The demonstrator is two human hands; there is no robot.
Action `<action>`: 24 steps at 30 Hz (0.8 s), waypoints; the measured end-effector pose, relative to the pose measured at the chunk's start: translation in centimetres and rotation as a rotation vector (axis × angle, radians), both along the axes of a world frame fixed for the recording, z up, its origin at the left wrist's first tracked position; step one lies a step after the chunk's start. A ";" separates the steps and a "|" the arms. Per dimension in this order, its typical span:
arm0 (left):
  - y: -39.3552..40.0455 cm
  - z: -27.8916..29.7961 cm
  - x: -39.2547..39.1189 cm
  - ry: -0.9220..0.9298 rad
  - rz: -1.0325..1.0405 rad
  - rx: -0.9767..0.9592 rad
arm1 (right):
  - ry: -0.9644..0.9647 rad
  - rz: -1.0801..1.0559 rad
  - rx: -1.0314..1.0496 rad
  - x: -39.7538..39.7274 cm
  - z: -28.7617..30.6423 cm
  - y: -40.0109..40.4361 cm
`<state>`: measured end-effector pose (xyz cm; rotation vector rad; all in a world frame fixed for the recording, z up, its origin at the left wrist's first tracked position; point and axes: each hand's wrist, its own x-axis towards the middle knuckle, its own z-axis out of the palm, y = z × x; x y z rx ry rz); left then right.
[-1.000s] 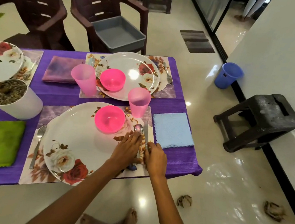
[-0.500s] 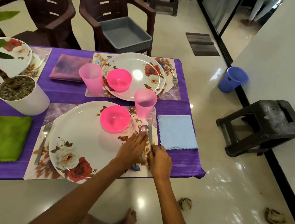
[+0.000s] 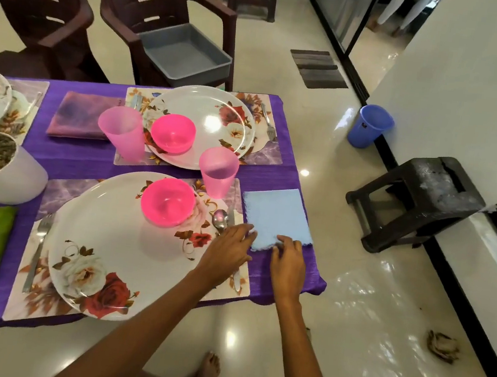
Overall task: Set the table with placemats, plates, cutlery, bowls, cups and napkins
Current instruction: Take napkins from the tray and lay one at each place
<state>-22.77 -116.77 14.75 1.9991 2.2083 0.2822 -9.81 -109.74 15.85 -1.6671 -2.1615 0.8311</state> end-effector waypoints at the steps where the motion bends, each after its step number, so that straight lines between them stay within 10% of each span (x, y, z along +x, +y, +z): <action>1: 0.8 0.1 0.7 -0.024 -0.012 0.002 | -0.004 -0.012 -0.011 0.6 -0.2 0.6; 10: 4.4 -0.6 1.5 0.039 -0.092 0.049 | 0.681 -0.569 -0.685 2.2 -0.7 1.1; 24: 1.5 -0.3 3.4 -0.001 -0.060 0.228 | 0.973 -0.744 -0.737 2.9 -0.2 2.6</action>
